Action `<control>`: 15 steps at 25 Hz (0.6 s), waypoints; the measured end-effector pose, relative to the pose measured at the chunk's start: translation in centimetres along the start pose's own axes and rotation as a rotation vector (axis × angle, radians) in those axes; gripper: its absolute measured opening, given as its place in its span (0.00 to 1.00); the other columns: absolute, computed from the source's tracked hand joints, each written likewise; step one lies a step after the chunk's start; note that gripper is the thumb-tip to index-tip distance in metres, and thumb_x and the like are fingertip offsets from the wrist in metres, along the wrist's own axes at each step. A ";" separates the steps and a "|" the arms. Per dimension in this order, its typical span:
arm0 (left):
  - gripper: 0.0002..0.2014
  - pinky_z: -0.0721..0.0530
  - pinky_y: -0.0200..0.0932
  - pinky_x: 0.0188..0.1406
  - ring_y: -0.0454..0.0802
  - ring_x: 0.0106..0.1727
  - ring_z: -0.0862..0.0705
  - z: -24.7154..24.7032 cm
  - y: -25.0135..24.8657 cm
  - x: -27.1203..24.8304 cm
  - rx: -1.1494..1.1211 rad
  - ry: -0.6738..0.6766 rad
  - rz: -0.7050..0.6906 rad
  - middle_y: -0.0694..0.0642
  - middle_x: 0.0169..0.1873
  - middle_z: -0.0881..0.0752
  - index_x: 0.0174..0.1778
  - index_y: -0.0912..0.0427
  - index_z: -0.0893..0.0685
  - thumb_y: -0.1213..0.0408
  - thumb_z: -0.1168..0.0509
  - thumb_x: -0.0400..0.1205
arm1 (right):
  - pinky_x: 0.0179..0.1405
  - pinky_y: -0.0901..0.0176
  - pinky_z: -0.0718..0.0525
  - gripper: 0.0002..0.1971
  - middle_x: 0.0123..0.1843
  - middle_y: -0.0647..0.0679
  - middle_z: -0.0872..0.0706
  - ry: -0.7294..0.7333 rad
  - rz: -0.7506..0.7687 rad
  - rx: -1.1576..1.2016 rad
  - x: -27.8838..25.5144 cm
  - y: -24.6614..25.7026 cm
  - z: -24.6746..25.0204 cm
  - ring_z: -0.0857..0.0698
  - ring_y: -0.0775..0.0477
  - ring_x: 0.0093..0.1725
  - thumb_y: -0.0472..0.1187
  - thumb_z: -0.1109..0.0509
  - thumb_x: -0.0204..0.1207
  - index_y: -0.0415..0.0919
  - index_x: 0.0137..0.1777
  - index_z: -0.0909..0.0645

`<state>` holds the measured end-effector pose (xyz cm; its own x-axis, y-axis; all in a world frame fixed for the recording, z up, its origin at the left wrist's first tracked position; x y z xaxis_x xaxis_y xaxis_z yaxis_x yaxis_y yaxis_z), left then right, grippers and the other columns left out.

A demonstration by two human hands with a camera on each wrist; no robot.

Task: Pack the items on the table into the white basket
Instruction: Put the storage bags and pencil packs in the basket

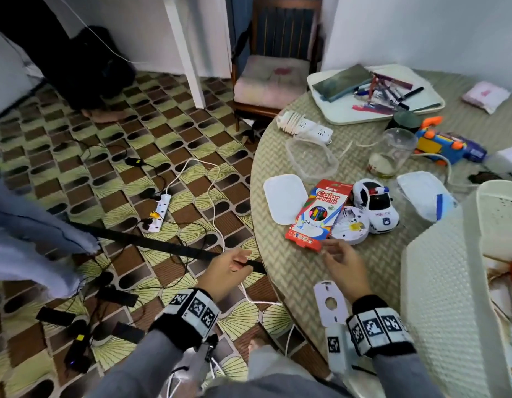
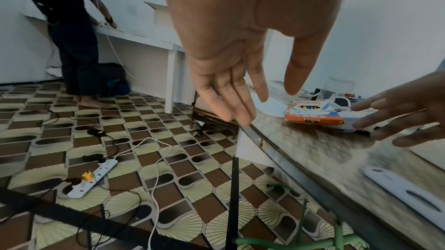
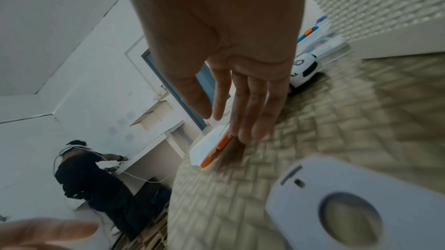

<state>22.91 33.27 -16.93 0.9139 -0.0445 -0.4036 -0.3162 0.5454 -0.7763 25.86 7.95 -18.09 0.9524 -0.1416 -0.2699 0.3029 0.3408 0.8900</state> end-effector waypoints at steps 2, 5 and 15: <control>0.16 0.26 0.28 0.42 0.41 0.52 0.19 0.7 -1.3 1.8 0.031 0.015 -0.024 0.48 0.54 0.17 0.65 0.51 0.21 0.63 0.33 0.81 | 0.45 0.55 0.20 0.08 0.43 0.48 0.17 -0.012 0.008 0.025 1.1 0.5 -0.2 0.18 0.52 0.42 0.32 0.34 0.80 0.38 0.57 0.20; 0.15 0.21 0.38 0.51 0.44 0.54 0.18 1.7 -2.8 4.6 0.008 0.049 -0.061 0.49 0.53 0.16 0.63 0.53 0.20 0.64 0.32 0.80 | 0.48 0.52 0.17 0.08 0.46 0.45 0.14 -0.024 -0.005 0.043 2.4 0.8 -0.7 0.16 0.47 0.47 0.32 0.34 0.80 0.41 0.56 0.20; 0.14 0.20 0.42 0.53 0.49 0.47 0.20 3.4 -6.9 15.0 0.016 0.277 -0.235 0.56 0.48 0.18 0.62 0.59 0.18 0.70 0.32 0.80 | 0.43 0.48 0.16 0.07 0.46 0.44 0.17 -0.350 -0.129 0.072 4.1 1.8 -0.8 0.17 0.44 0.45 0.32 0.34 0.80 0.39 0.54 0.20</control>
<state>39.65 31.70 -15.97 0.8566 -0.3946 -0.3325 -0.0992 0.5064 -0.8565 30.33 8.73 -17.86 0.8337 -0.4920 -0.2508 0.4046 0.2350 0.8838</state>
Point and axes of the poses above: each hand's wrist, its own x-axis towards the middle knuckle, its own z-axis out of the back of the hand, y = z × x, the point moved 3 cm from there along x, towards the middle knuckle
